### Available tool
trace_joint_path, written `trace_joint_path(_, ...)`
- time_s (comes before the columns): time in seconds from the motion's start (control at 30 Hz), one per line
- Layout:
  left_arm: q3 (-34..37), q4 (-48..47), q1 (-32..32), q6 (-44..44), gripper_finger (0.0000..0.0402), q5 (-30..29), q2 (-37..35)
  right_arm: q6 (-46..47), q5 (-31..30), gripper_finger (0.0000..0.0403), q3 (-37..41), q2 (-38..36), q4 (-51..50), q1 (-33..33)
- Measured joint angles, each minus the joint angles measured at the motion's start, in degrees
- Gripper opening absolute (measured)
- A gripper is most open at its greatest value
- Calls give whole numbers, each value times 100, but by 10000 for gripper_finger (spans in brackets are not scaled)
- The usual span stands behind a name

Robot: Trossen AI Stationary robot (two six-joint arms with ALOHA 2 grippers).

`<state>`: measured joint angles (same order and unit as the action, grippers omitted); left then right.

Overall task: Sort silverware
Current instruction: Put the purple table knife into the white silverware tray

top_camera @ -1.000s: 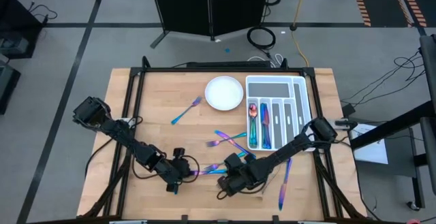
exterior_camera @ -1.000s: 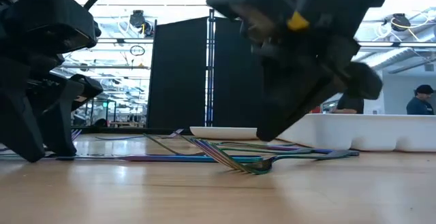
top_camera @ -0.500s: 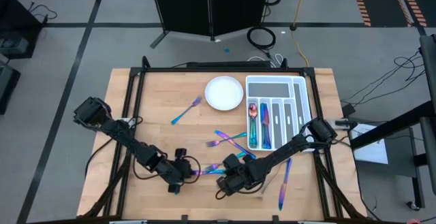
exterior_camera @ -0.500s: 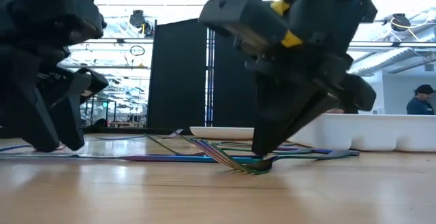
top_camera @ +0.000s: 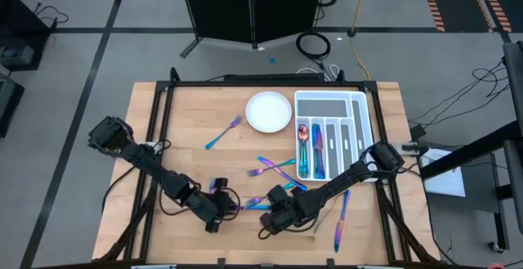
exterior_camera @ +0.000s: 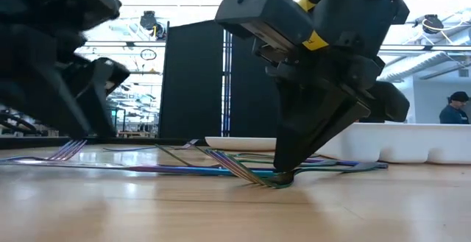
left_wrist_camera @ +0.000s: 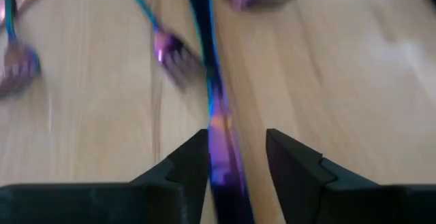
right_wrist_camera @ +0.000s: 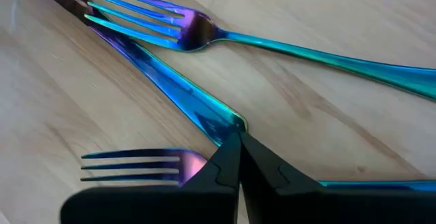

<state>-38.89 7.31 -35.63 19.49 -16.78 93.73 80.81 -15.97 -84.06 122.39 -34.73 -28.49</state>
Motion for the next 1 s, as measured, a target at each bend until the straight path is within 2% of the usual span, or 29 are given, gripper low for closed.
trace_joint_path(0.17,-2,499,230,-42,198,0,-2,112,137,0,206,-7,185,-6)
trace_joint_path(0.4,-7,558,454,-77,257,0,258,106,216,0,213,9,228,-26)
trace_joint_path(0.7,-19,-1,452,-330,268,-249,488,99,262,0,221,13,204,-41)
trace_joint_path(1.0,-37,-537,395,47,268,124,465,75,276,0,223,13,181,-50)
